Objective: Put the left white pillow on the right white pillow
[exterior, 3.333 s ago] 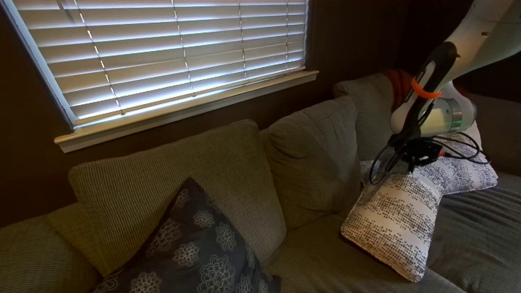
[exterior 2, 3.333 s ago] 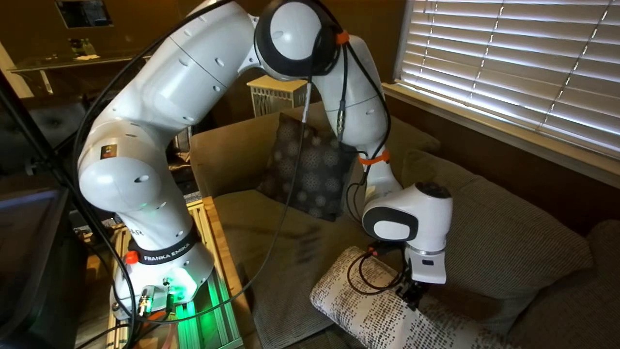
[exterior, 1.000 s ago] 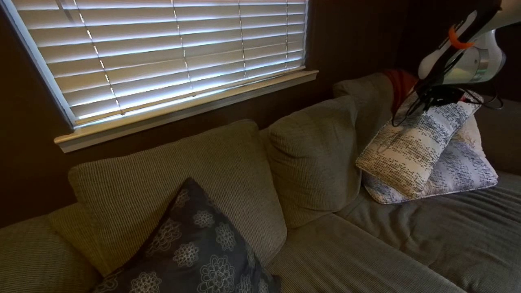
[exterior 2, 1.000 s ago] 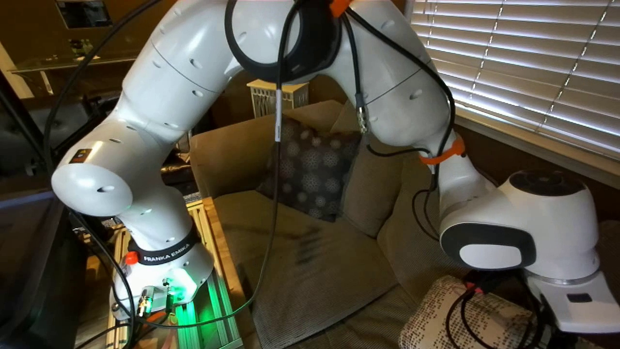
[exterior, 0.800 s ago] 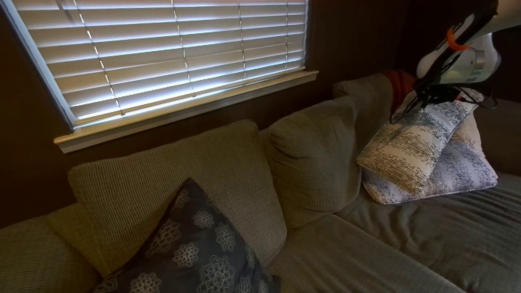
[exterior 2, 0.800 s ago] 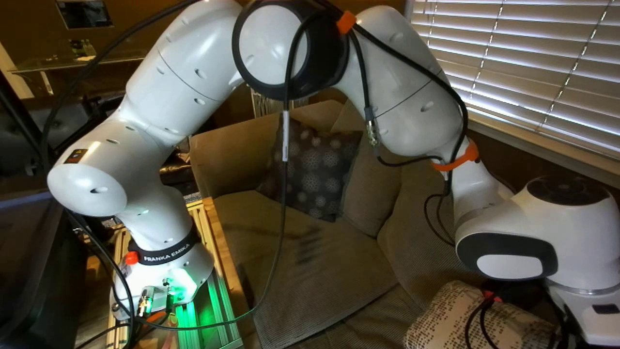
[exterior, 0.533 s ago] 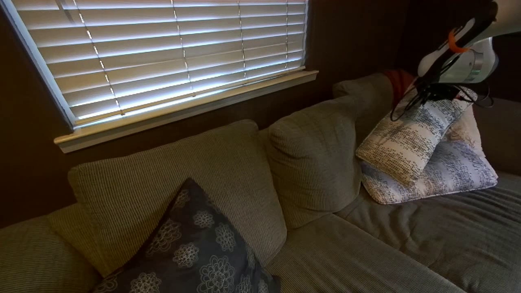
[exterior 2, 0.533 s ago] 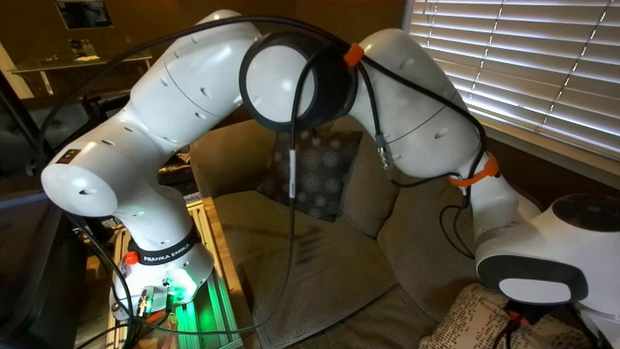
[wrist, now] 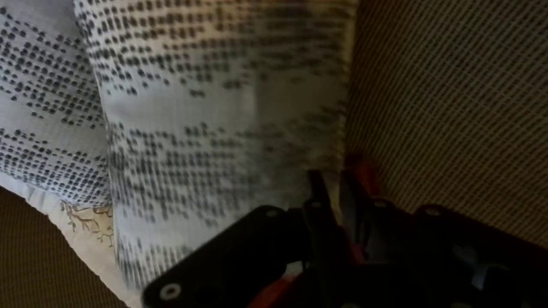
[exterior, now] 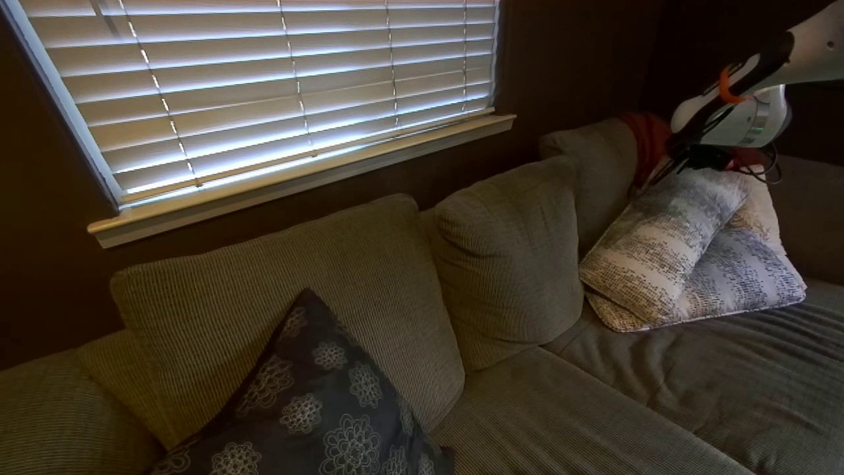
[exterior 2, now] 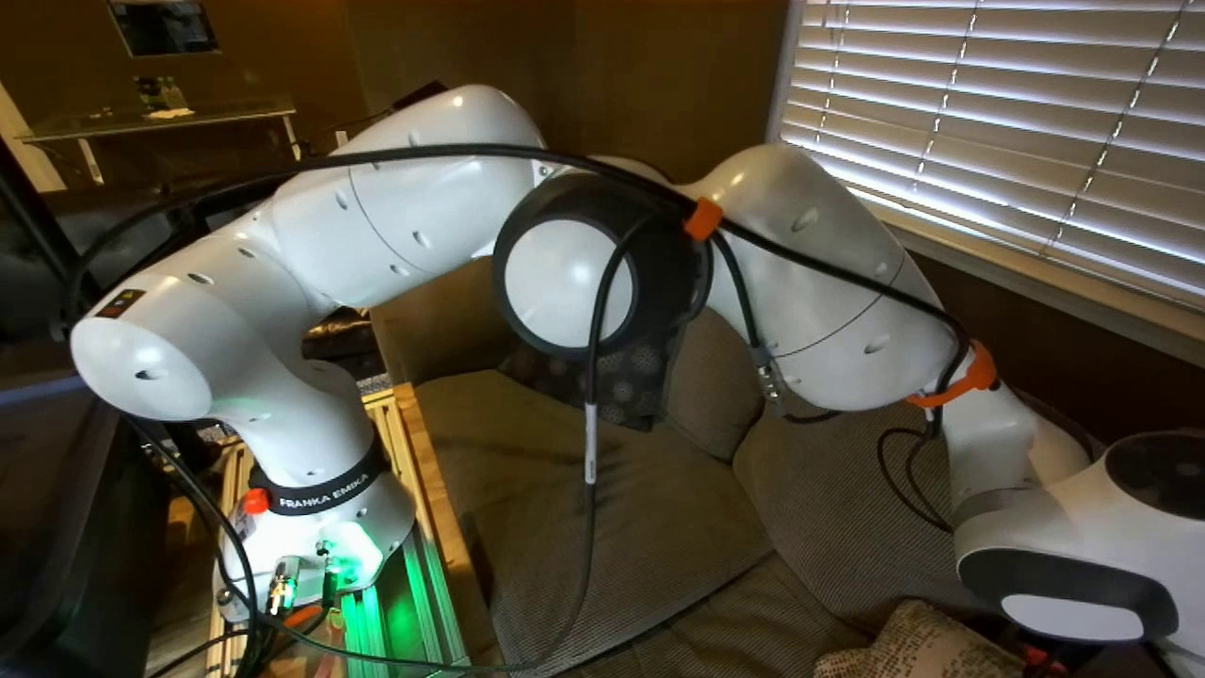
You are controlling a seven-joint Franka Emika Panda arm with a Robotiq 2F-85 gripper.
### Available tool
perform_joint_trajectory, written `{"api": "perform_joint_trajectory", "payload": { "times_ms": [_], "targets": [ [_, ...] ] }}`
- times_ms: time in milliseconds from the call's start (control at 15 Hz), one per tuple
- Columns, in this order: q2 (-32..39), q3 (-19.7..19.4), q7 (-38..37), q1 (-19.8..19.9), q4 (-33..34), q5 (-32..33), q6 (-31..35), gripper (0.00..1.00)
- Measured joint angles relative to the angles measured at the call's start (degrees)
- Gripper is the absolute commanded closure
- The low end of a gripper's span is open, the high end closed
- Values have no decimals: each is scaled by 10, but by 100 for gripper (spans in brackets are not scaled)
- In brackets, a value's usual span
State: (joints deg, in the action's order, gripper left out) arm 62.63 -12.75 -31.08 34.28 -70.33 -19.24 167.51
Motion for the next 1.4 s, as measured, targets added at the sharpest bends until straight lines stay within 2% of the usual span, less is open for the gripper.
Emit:
{"api": "perform_joint_trajectory", "payload": {
  "times_ms": [267, 467, 600, 933, 1400],
  "targets": [
    [-2, 3, 13, -7, 19, 3, -3, 23],
    [-21, -3, 27, -29, -9, 14, -54, 3],
    [-45, -6, 46, -51, -53, 22, -74, 0],
    [-116, -3, 129, -110, -185, 33, -84, 0],
    [-231, 44, 277, -145, -376, 42, -85, 0]
  ]
}}
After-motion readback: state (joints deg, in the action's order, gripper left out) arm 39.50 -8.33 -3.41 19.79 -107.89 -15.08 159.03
